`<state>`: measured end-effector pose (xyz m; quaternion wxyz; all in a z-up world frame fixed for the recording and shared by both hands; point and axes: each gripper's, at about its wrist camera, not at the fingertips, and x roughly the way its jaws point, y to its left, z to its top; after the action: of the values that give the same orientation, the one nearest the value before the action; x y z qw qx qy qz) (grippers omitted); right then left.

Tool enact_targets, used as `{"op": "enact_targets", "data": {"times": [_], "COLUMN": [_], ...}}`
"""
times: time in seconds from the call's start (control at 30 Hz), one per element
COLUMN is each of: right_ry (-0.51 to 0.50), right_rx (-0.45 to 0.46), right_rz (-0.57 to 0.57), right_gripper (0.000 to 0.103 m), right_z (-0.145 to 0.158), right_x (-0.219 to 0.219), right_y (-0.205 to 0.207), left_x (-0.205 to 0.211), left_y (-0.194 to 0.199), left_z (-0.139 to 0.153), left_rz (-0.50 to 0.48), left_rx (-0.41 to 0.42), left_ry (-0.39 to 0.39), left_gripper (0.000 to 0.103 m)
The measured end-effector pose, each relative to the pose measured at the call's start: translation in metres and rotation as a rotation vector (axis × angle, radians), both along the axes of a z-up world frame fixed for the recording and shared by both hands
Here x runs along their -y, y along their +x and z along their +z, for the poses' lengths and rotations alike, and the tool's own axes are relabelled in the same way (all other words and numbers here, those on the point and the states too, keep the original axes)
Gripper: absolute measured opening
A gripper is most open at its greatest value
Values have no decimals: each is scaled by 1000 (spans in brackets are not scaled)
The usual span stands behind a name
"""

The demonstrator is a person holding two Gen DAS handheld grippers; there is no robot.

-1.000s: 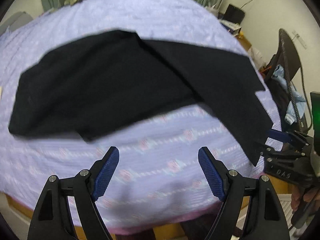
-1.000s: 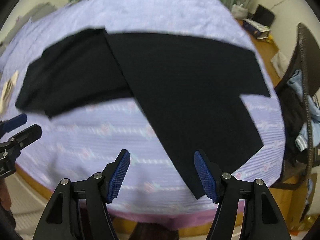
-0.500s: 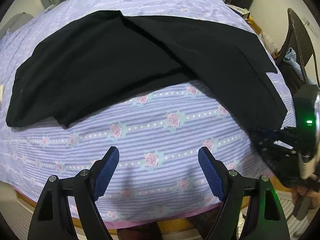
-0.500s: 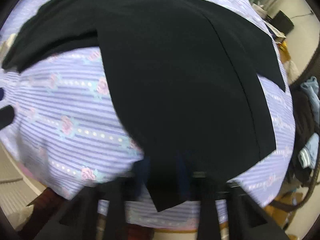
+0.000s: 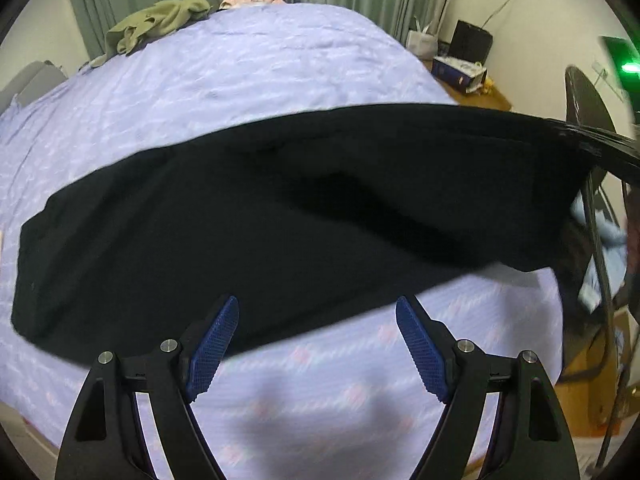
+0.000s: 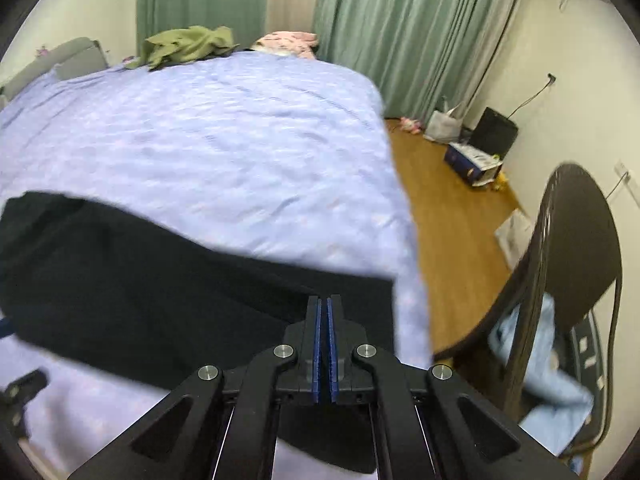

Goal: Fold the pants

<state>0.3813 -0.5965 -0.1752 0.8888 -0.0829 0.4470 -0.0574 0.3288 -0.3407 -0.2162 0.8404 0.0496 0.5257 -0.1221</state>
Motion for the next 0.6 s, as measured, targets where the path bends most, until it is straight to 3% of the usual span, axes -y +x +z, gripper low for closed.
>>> {"op": "enact_targets", "data": {"times": [0.2, 0.4, 0.43, 0.47, 0.53, 0.6], "right_ry": [6, -120, -100, -53, -1, 31], "right_rx": [-114, -190, -198, -191, -153, -106], "right_rz": [-54, -158, -179, -210, -238, -208], "right_gripper": [3, 5, 11, 24, 40, 41], "right_z": [-55, -98, -98, -95, -83, -65], "right_x": [51, 81, 87, 97, 101, 92], "right_y": [80, 102, 101, 96, 82, 58], "left_x": [36, 49, 49, 49, 48, 42], "left_y": [39, 57, 58, 57, 51, 38], "left_z": [-12, -24, -24, -24, -20, -14], "left_rz": [14, 51, 50, 47, 19, -13], "left_rx": [23, 2, 2, 4, 22, 63], "left_ry": [27, 57, 57, 57, 59, 67], "left_gripper": [81, 81, 81, 81, 81, 81]}}
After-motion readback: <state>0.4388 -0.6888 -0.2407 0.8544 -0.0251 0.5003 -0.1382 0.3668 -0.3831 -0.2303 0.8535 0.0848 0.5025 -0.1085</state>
